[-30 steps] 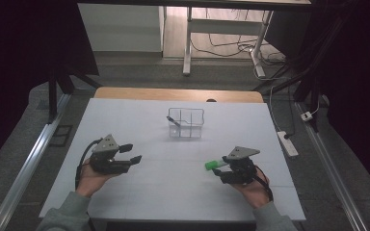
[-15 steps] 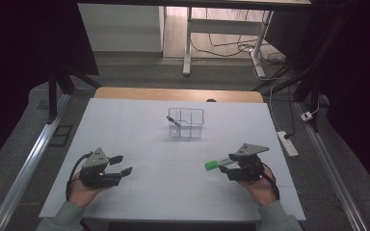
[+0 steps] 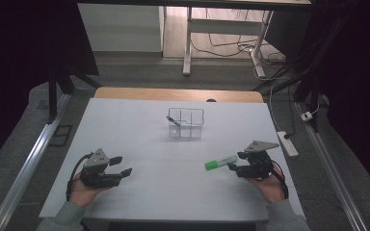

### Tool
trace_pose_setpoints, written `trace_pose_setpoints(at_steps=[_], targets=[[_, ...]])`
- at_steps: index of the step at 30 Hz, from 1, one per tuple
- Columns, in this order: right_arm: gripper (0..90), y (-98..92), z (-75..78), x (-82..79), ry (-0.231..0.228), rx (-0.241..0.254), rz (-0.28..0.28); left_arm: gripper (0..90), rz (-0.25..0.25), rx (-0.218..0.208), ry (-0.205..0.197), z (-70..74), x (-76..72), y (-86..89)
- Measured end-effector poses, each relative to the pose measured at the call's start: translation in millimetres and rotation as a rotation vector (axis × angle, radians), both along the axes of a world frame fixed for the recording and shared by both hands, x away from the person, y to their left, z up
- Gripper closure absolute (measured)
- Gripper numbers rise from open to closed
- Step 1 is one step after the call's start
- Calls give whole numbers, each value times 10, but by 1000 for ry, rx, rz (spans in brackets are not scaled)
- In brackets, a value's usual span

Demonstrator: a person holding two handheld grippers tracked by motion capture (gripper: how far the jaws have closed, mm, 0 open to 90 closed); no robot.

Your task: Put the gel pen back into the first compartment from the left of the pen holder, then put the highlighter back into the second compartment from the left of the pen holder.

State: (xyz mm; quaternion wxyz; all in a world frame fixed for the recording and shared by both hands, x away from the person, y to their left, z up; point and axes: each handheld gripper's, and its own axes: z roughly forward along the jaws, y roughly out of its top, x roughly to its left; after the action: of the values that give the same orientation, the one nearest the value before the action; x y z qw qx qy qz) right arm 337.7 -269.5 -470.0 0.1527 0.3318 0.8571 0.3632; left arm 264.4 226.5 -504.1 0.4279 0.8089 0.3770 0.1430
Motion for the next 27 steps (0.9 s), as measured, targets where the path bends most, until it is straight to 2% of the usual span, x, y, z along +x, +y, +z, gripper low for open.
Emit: trace_pose_setpoints(at_steps=[15,19,27], targets=[[362,46,20,61,31,-37,48,351,1,5,22,-21,20,6],[360,84,40,79,20,-73,95,347,-3,11,26,-27,22,6],[360,213,36,154,34,-156,199,344,-3,5,27,-24,23,19]])
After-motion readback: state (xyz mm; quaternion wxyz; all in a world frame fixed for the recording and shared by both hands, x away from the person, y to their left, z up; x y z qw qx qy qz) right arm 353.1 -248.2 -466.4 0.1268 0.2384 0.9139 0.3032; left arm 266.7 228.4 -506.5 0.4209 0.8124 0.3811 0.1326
